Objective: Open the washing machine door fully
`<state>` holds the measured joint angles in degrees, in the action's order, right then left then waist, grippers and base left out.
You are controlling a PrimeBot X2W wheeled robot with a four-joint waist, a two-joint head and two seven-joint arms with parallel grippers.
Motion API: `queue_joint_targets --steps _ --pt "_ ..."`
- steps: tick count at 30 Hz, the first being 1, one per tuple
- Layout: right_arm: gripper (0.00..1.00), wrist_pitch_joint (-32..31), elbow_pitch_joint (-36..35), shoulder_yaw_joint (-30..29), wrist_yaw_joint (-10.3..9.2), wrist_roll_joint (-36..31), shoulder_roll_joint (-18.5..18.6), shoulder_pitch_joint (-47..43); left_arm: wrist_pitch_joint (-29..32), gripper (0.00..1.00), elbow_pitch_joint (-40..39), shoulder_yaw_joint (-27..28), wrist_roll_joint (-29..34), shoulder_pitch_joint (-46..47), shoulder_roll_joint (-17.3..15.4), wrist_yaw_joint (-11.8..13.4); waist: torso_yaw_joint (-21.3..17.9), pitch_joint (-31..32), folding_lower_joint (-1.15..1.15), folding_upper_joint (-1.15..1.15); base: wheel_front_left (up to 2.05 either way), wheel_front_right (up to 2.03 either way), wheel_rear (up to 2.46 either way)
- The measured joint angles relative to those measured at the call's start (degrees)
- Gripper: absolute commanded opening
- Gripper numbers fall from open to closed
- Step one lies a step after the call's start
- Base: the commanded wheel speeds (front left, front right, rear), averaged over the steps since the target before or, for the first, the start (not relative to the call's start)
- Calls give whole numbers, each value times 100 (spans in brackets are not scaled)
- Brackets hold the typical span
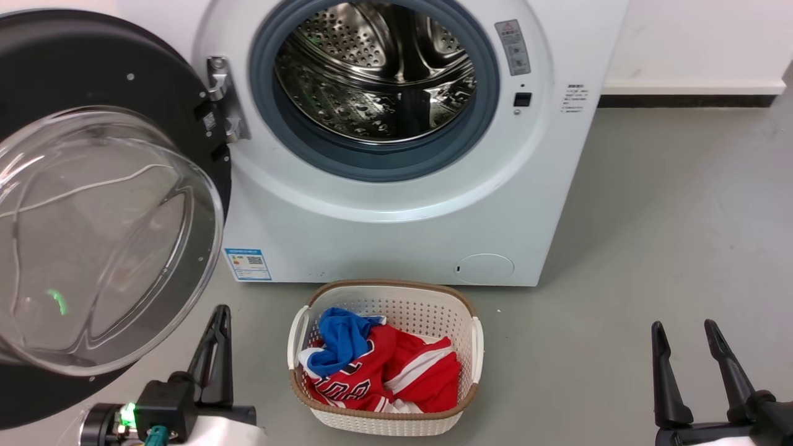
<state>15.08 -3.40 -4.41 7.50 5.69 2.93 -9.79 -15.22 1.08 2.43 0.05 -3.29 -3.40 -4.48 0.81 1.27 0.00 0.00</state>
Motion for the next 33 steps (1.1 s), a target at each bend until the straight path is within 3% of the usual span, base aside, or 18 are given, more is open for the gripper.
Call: queue_joint_targets --steps 2,3,4,5,12,25,26,33 --pt "100 0 0 0 0 23 0 -30 0 5 66 -56 -52 -43 13 85 -74 -4 0 0 0 0 0" --pt "100 1 0 -4 0 32 0 -53 0 32 107 -78 -85 -64 19 135 -104 -7 0 0 0 0 0" --pt "100 0 4 -14 0 43 0 -76 0 70 145 -108 -104 -94 21 185 -128 -9 0 0 0 0 0" --pt "100 0 8 -18 0 45 0 -84 0 100 170 -126 -145 -113 30 223 -147 -12 0 0 0 0 0" --pt "100 0 47 41 0 102 0 -98 0 100 318 -191 -241 -128 38 401 -187 -33 0 0 0 0 0" --pt "100 0 175 91 0 156 0 -100 0 100 455 -231 -331 -143 42 455 -167 -24 0 0 0 0 0" --pt "0 -3 220 98 0 158 0 -103 -1 0 504 -226 -333 -147 43 448 -167 -24 0 0 0 0 0" --pt "0 -60 509 129 0 435 -1 -116 108 0 831 -194 -589 -242 48 425 -165 -27 0 0 0 0 0"
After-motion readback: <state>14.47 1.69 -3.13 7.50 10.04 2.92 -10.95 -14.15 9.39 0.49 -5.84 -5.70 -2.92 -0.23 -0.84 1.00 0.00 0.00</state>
